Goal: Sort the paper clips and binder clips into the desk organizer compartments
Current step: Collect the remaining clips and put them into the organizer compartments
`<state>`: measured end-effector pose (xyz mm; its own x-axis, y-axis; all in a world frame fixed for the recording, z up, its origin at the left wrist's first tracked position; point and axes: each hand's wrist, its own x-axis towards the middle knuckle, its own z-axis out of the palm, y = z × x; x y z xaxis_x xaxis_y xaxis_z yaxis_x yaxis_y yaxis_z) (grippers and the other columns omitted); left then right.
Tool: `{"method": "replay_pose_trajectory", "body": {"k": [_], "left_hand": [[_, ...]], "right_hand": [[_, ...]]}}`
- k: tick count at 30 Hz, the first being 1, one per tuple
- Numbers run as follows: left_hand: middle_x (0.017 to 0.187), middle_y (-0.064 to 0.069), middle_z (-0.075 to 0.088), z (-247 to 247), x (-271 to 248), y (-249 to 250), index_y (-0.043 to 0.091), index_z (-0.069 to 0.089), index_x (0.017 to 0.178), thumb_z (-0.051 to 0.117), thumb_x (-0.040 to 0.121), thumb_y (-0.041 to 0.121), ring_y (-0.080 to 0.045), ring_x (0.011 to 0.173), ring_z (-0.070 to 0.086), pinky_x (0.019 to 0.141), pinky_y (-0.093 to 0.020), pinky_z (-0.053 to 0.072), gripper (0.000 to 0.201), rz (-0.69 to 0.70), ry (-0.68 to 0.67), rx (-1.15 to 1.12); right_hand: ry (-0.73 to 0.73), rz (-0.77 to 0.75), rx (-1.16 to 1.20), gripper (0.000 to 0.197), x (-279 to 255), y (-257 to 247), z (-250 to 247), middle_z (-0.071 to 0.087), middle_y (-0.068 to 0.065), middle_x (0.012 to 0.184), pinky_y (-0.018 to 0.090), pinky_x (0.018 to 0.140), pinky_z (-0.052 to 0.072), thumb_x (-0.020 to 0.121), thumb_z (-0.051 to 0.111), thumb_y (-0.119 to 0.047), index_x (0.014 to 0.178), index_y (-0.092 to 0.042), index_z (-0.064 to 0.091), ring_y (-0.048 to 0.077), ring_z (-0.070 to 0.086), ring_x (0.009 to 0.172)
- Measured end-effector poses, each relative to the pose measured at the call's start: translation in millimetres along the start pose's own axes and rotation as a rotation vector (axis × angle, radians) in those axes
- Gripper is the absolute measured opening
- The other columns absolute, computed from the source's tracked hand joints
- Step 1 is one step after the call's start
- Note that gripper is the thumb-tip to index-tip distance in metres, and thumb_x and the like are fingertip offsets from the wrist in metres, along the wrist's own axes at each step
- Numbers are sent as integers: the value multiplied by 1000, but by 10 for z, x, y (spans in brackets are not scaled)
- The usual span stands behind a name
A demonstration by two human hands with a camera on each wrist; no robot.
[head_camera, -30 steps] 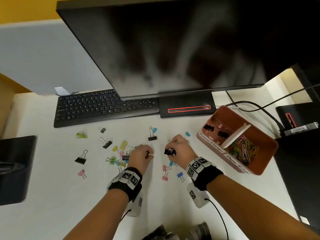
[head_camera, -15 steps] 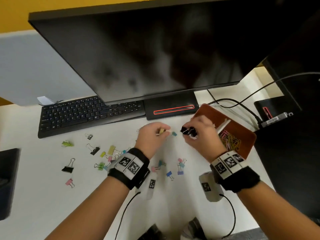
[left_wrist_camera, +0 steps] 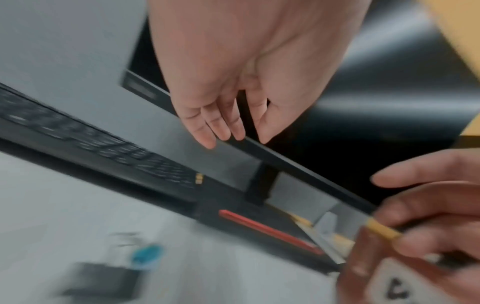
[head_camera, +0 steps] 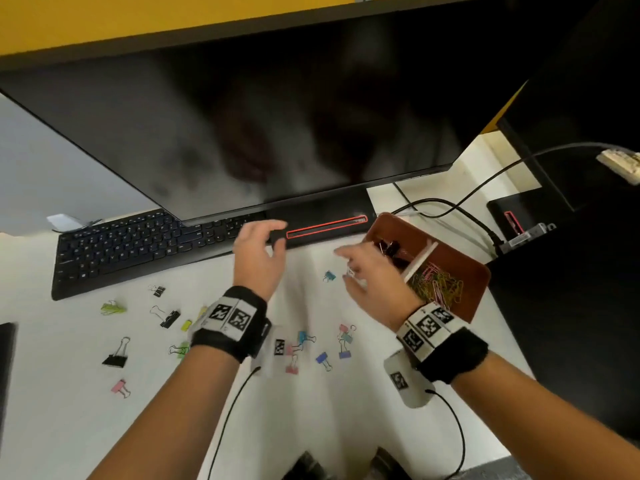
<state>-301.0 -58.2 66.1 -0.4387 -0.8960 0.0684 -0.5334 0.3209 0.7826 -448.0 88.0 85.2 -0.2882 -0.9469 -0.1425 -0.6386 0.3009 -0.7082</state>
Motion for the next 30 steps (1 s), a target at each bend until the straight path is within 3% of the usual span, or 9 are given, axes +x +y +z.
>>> {"method": "replay_pose_trajectory", "body": {"k": [3, 6, 8, 11, 15, 20, 24, 27, 30], "left_hand": [[114, -8, 52, -176, -86, -492, 20, 62, 110, 64, 78, 8, -27, 108, 52, 103, -42, 38, 34, -157, -44, 186], [123, -7, 47, -210, -189, -863, 29, 55, 120, 73, 74, 20, -27, 118, 44, 109, -40, 31, 50, -257, -252, 283], [131, -5, 40, -177, -250, -995, 35, 49, 127, 73, 73, 24, -27, 122, 40, 110, -39, 28, 61, -222, -412, 336], [140, -3, 32, -93, -288, -1050, 34, 45, 132, 69, 76, 20, -28, 125, 34, 110, -36, 24, 63, -140, -546, 430], [134, -4, 40, 14, -267, -1110, 24, 61, 118, 66, 79, 11, -31, 115, 45, 108, -38, 34, 41, -104, -492, 370], [119, -5, 49, 16, -319, -1146, 18, 68, 99, 64, 80, 6, -27, 100, 57, 96, -32, 44, 22, -37, -449, 313], [114, -2, 43, 0, -347, -1137, 25, 60, 110, 62, 82, 9, -24, 92, 61, 92, -36, 49, 32, -72, -466, 293], [112, -3, 38, -14, -334, -1111, 28, 48, 129, 60, 84, 11, -23, 91, 62, 94, -37, 48, 50, -134, -509, 275], [112, -6, 37, -11, -311, -1111, 25, 48, 131, 62, 83, 11, -25, 92, 62, 95, -38, 48, 52, -172, -521, 278]], "right_hand": [[-187, 22, -95, 57, 45, -65, 364, 32, -2, 145, 31, 103, 44, 90, 53, -14, 139, -30, 29, 15, 46, 124], [-280, 126, -205, 68, 212, -14, 702, 10, 7, 156, 34, 112, 33, 90, 49, -5, 144, -31, 18, 25, 19, 144], [-309, 186, -295, 69, 327, 38, 844, 5, 11, 156, 37, 114, 30, 88, 47, 4, 143, -27, 20, 30, 10, 145], [-329, 220, -393, 62, 408, 84, 924, 12, 15, 150, 39, 112, 33, 84, 47, 8, 138, -16, 31, 34, 23, 139], [-345, 90, -382, 41, 371, 206, 982, 37, 13, 136, 39, 104, 39, 86, 45, 5, 127, -5, 46, 29, 37, 124], [-338, 21, -318, 24, 262, 303, 973, 55, 7, 118, 27, 94, 43, 91, 49, -9, 112, -10, 61, 22, 49, 110], [-408, 4, -116, 41, 164, 254, 894, 53, -1, 109, 27, 95, 47, 88, 55, -6, 126, -19, 54, 17, 57, 97], [-549, -86, -121, 49, 75, 175, 957, 46, 0, 123, 28, 95, 49, 88, 51, -1, 132, -24, 49, 17, 54, 103], [-665, -80, -204, 49, 39, 140, 1099, 30, 0, 139, 39, 87, 54, 89, 46, 4, 131, -21, 49, 25, 53, 108]]}}
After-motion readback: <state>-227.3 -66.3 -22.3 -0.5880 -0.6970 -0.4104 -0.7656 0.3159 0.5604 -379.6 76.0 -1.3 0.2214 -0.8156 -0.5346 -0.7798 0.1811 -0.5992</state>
